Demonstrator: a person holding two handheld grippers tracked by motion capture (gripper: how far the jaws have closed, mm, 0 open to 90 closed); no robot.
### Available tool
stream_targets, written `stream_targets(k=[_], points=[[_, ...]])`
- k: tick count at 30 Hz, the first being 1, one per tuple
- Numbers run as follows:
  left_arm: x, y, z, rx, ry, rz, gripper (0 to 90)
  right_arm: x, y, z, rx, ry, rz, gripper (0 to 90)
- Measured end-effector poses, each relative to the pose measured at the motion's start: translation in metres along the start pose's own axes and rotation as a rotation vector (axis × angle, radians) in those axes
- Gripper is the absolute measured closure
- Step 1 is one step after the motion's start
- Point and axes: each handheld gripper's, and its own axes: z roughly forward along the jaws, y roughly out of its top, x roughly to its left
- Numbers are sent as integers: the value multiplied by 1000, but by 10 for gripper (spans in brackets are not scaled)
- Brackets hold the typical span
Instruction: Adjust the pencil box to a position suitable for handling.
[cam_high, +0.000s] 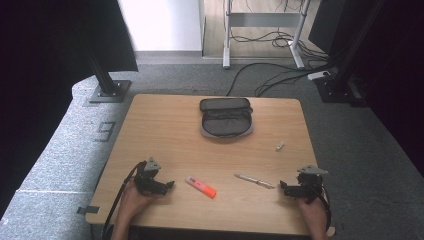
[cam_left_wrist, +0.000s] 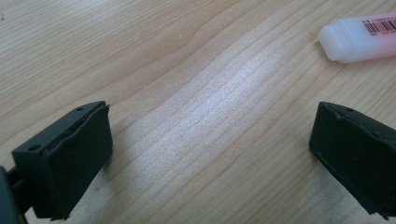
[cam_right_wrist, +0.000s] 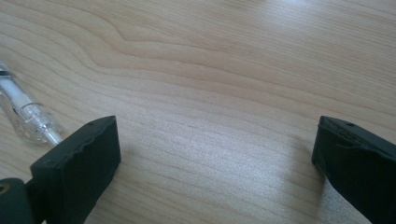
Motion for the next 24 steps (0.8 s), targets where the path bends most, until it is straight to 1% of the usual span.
stream_targets(k=[4,6,14,19,21,24], points=[[0,0,0,-1,1,-2,0,0,0,0,-1,3,-5,10],[-1,1,1,-2,8,-13,0,0,0,0,-1,4,-6,10],[-1,1,0,7,-1,0,0,0,1,0,2,9,-9,10],[0,2,1,7,-5,-2,0,0,1,1,0,8,-9,10],[1,3,1,7,-8,-9,0,0,1,1,0,8,-9,10],[4,5,0,10,-30,-39,0,0,1,1,0,8,-9,10]])
